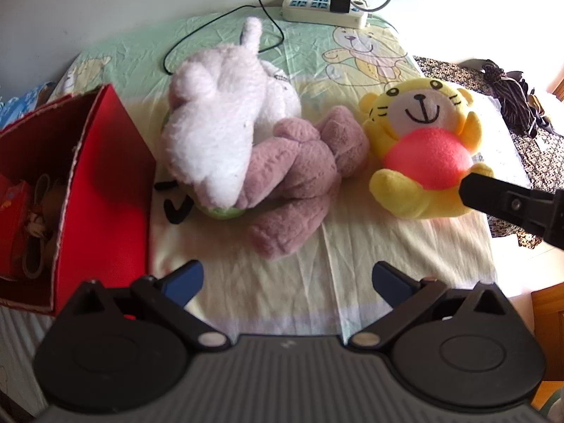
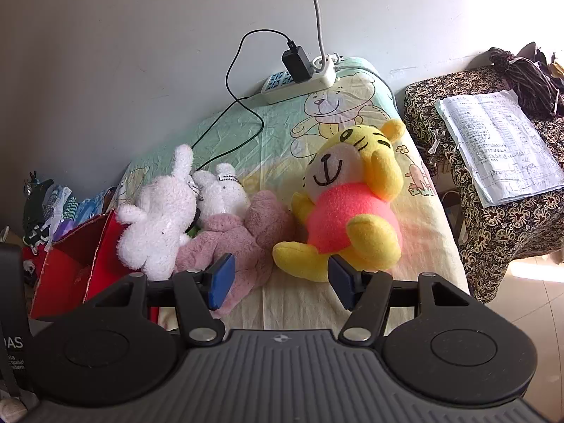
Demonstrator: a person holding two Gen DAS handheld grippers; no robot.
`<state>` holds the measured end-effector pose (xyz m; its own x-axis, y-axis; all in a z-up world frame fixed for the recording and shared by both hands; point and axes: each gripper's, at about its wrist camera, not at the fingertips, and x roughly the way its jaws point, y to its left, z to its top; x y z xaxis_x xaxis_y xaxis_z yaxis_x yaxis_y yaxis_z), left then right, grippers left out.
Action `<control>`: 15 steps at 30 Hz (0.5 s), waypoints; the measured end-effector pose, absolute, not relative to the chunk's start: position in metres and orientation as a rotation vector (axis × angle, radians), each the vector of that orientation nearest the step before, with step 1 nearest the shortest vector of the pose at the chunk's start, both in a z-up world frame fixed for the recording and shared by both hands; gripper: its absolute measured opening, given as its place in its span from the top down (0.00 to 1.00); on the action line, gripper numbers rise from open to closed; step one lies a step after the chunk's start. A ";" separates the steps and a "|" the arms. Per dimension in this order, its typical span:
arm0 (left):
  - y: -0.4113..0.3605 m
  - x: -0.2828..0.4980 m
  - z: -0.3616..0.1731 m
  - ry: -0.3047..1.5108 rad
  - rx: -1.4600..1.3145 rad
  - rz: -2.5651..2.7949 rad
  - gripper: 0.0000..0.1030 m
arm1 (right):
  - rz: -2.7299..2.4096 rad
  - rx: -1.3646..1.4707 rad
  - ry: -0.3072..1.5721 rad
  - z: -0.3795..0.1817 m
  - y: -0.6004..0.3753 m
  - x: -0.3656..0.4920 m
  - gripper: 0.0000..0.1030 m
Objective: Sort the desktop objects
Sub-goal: 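Move the right gripper toward the yellow tiger plush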
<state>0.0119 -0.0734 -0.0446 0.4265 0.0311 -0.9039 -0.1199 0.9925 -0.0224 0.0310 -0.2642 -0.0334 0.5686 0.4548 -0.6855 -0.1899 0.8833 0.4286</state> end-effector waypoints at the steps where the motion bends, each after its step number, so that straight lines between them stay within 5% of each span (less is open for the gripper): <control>1: -0.075 0.012 -0.043 1.122 -0.080 0.090 0.01 | 0.383 0.327 0.891 -0.034 -0.265 0.031 0.39; 15: -0.080 0.013 -0.037 1.076 -0.020 0.161 0.01 | 0.398 0.281 0.862 -0.029 -0.257 0.026 0.39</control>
<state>0.0130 -0.0805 -0.0369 0.4645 0.1213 -0.8772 -0.1406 0.9881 0.0622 0.0257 -0.2569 -0.0292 0.5852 0.4473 -0.6764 -0.2243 0.8909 0.3950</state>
